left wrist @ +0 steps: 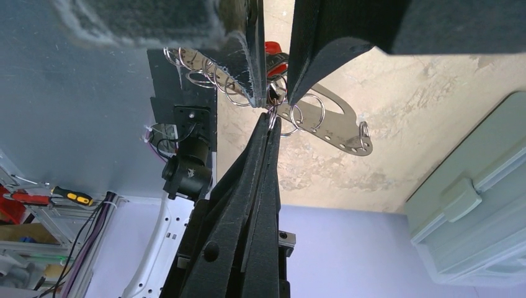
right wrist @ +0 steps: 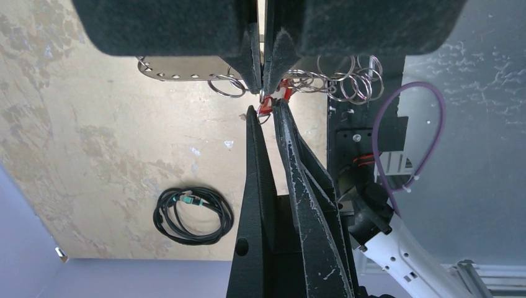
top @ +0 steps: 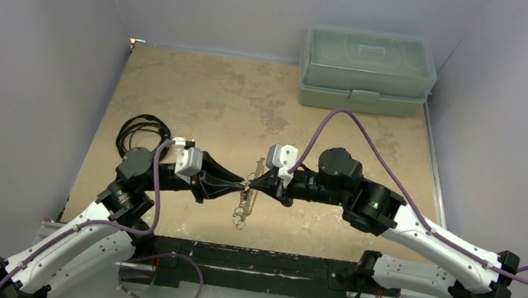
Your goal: Put the keys on the keyring
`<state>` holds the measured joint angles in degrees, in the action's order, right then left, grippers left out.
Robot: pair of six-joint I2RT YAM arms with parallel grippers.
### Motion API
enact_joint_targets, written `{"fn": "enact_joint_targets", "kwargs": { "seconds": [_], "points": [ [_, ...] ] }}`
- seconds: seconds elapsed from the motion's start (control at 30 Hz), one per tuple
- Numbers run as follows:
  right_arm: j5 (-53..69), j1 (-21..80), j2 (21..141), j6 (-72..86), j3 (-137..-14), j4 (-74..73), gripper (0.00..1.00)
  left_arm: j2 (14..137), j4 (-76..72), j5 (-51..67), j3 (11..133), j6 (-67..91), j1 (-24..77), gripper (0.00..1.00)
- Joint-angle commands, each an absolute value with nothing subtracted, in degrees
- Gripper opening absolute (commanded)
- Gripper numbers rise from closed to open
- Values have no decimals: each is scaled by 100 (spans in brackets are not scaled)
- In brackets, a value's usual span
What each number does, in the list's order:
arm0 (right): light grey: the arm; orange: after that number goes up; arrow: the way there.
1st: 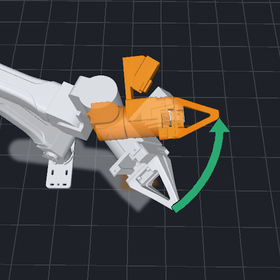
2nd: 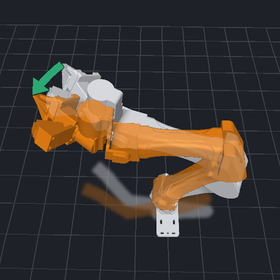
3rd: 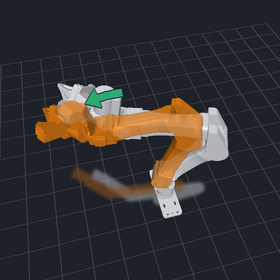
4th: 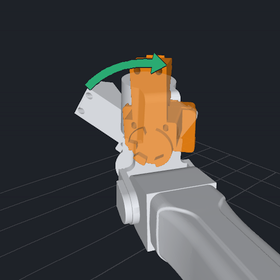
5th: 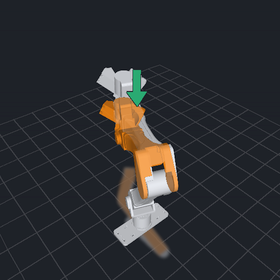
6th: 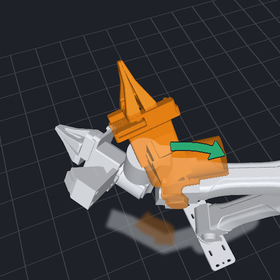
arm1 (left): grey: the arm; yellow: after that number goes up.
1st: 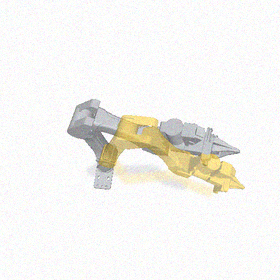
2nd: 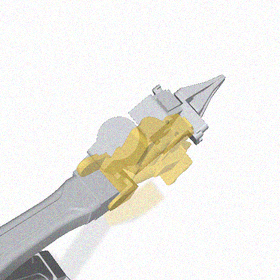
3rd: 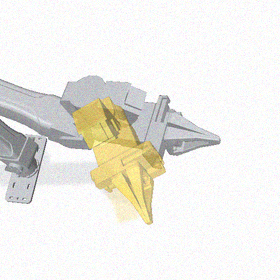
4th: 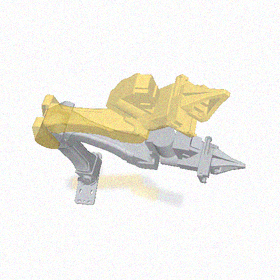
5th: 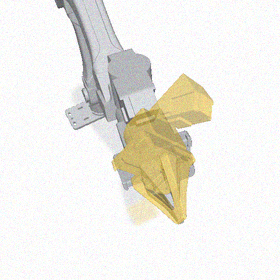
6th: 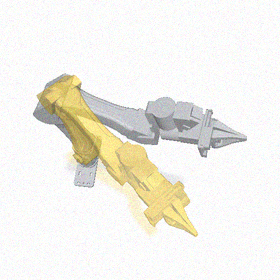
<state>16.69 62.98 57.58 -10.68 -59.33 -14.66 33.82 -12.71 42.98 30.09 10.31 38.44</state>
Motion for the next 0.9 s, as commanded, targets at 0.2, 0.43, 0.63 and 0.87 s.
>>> {"fn": "enact_joint_targets", "kwargs": {
  "seconds": [0.2, 0.43, 0.63, 0.87],
  "points": [
    [1863, 6301, 5752, -1065, -6187, -1108, 0, 3357, -1582, 4483, 3006, 1064, 3879, 16],
    [1896, 6294, 5808, -1071, -6232, -1056, 0, 3362, -1582, 4480, 2997, 1073, 3878, 20],
    [1975, 6299, 5883, -1063, -6257, -976, 0, 3344, -1574, 4482, 2984, 1081, 3877, 26],
    [1922, 6299, 5842, -1063, -6276, -987, 0, 3341, -1504, 4431, 2982, 1094, 3879, 26]
  ]
}}
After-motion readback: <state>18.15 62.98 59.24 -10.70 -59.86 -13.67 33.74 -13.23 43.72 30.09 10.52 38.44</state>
